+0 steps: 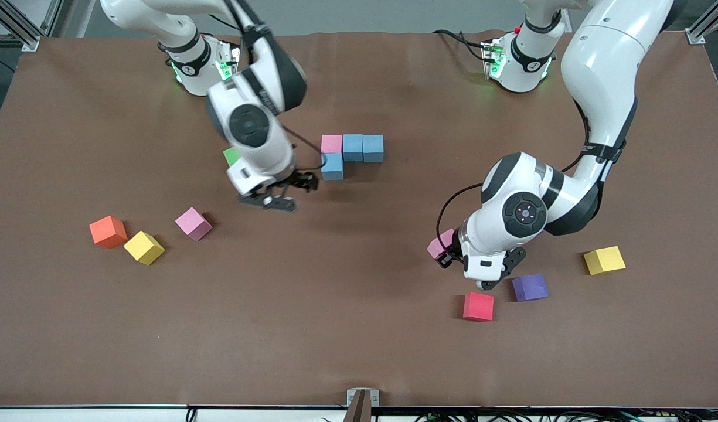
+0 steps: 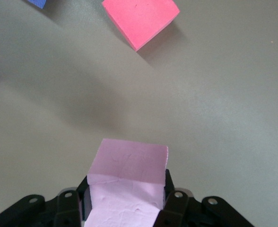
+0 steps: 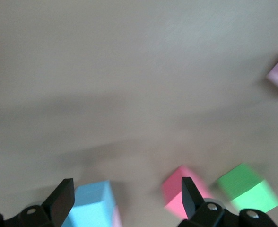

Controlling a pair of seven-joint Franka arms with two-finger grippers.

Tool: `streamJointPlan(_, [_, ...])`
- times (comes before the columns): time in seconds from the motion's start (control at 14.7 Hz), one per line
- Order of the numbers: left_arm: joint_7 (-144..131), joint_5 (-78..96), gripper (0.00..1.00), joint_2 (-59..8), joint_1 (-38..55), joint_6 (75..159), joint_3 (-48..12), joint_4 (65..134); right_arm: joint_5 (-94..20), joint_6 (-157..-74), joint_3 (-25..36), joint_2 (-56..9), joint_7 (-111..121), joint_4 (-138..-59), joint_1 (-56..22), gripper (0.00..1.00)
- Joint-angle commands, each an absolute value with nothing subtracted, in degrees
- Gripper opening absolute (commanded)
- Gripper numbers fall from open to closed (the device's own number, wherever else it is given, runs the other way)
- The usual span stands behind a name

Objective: Arrange 11 blocks into digit 3

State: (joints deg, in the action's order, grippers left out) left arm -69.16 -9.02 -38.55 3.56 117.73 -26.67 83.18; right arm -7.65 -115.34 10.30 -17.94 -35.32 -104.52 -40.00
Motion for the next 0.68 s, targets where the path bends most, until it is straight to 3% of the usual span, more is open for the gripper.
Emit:
streamJointPlan(0.0, [-68.03,-8.35,0.19,-36.74,3.16,116.28,-26.72,83.67,-7.03,-115.58,9.40,-17.67,-23.35,-107.83,-35.43,1.00])
streamJointPlan(0.47, [-68.12,-8.26,0.19,-36.65,3.08,116.28,-26.81,83.67,-6.94,-115.49,8.62,-10.73,2.07,-119.60,-34.98,1.00])
streamJointPlan(0.61, [-68.38,-8.35,0.19,-36.56,3.25,116.28,-26.81,83.67,-6.86,-116.28,5.55,-8.97,3.43,-122.77,-34.89,1.00])
